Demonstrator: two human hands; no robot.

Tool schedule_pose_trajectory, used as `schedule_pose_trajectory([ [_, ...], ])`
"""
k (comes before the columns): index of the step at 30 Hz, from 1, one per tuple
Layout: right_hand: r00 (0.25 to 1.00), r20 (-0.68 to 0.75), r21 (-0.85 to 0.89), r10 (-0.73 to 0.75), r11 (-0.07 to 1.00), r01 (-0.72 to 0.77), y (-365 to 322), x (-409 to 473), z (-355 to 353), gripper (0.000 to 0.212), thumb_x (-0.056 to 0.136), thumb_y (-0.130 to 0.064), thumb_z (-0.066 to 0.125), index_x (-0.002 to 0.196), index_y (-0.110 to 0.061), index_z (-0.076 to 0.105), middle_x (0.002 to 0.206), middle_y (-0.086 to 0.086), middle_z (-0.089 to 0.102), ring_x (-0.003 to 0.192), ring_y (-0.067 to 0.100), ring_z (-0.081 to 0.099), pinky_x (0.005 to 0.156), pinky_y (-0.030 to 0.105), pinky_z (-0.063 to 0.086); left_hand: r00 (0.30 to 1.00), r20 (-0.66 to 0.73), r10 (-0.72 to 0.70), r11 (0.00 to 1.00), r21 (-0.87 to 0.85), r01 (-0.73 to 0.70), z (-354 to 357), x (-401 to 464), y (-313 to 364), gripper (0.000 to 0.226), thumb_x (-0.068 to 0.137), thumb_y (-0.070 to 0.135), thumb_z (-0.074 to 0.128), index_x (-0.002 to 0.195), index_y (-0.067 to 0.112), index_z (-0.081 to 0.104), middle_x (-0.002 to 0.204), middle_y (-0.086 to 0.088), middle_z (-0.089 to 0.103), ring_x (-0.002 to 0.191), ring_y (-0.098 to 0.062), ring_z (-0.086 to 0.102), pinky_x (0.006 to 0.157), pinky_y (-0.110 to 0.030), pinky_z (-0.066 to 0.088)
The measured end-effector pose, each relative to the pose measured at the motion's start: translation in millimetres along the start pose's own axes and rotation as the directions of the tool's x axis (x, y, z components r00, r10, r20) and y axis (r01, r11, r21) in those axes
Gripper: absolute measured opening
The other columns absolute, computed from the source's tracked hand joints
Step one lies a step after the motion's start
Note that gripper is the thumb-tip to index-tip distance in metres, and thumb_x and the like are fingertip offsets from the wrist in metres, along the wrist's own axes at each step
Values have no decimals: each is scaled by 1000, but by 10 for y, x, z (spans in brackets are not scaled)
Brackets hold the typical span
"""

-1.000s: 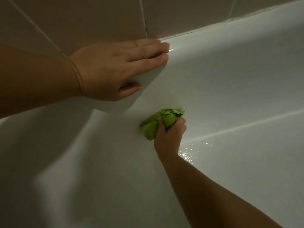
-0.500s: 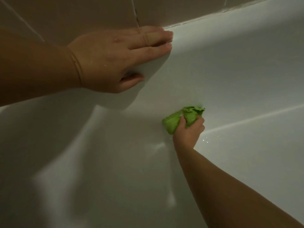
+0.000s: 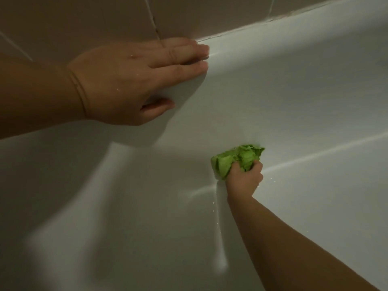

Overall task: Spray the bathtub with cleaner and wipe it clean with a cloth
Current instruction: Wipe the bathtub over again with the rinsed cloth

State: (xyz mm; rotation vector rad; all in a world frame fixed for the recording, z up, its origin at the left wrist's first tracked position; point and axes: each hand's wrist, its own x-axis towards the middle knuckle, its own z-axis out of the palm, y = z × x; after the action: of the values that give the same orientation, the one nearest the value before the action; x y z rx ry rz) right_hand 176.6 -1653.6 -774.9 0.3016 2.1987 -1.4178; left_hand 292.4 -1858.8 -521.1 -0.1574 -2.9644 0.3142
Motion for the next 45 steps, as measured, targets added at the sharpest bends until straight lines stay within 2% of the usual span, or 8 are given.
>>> schedule_pose_trajectory([
  [5, 959, 258, 125, -119, 988, 89, -283, -217, -84, 30, 85, -20, 71, 103, -31, 50, 103, 3, 65, 91, 22, 66, 82, 45, 59, 1000, -16, 5, 1000, -7, -5, -14, 44, 14, 66, 96, 25, 56, 156, 3, 39, 163, -16, 35, 151, -31, 34, 125, -30, 22],
  [10, 962, 1, 288, -275, 921, 263, -945, -143, -349, 27, 88, -33, 72, 106, -45, 55, 108, -14, 64, 100, 9, 66, 90, 38, 57, 1000, -17, 11, 1000, -2, -11, -12, 136, 34, 67, 96, 25, 57, 156, 2, 38, 163, -17, 35, 151, -32, 35, 123, -39, 30],
  [17, 924, 165, 281, -345, 915, 291, -1175, -731, -226, 31, 85, -25, 76, 108, -26, 54, 110, 5, 64, 96, 18, 63, 81, 34, 51, 999, 34, 5, 998, -64, -3, -24, 253, 45, 71, 104, 45, 44, 158, 2, 32, 166, -18, 29, 153, -33, 29, 122, -49, 32],
  [22, 930, -65, 376, -361, 855, 358, -1507, -501, -444, 33, 90, -27, 74, 120, -26, 59, 116, 2, 64, 100, 7, 64, 91, 36, 56, 998, 62, 10, 995, -99, -4, -36, 318, 55, 84, 103, 63, 34, 159, 1, 29, 167, -18, 26, 155, -31, 24, 123, -47, 30],
  [27, 943, 54, 330, -328, 897, 293, -1438, -781, -261, 35, 89, -27, 72, 118, -24, 52, 115, 4, 60, 99, 22, 62, 91, 45, 53, 998, 62, 0, 992, -129, 8, -42, 475, 90, 90, 100, 69, 35, 160, 1, 28, 166, -19, 26, 155, -33, 26, 120, -52, 34],
  [36, 907, -94, 358, -411, 836, 416, -1588, -229, -549, 38, 95, -22, 69, 129, -19, 54, 120, 1, 56, 105, 13, 58, 90, 18, 50, 998, 56, -6, 986, -167, 15, -2, 792, 159, 99, 94, 75, 43, 160, 3, 26, 167, -16, 27, 155, -29, 25, 121, -52, 34],
  [40, 892, 91, 246, -443, 878, 411, -1330, -448, -383, 40, 87, -19, 74, 120, -16, 53, 118, 4, 51, 96, 8, 49, 89, 32, 46, 999, 48, 1, 990, -140, 6, 23, 913, 174, 98, 94, 73, 43, 160, 3, 27, 166, -16, 27, 155, -29, 26, 121, -50, 34],
  [45, 906, -90, 323, -414, 848, 420, -1393, 137, -584, 39, 90, -22, 69, 126, -21, 54, 119, 2, 55, 109, 14, 56, 92, 25, 45, 999, 38, -6, 991, -133, 11, 44, 1039, 199, 93, 97, 69, 44, 160, 3, 28, 166, -16, 28, 154, -30, 27, 122, -47, 32],
])
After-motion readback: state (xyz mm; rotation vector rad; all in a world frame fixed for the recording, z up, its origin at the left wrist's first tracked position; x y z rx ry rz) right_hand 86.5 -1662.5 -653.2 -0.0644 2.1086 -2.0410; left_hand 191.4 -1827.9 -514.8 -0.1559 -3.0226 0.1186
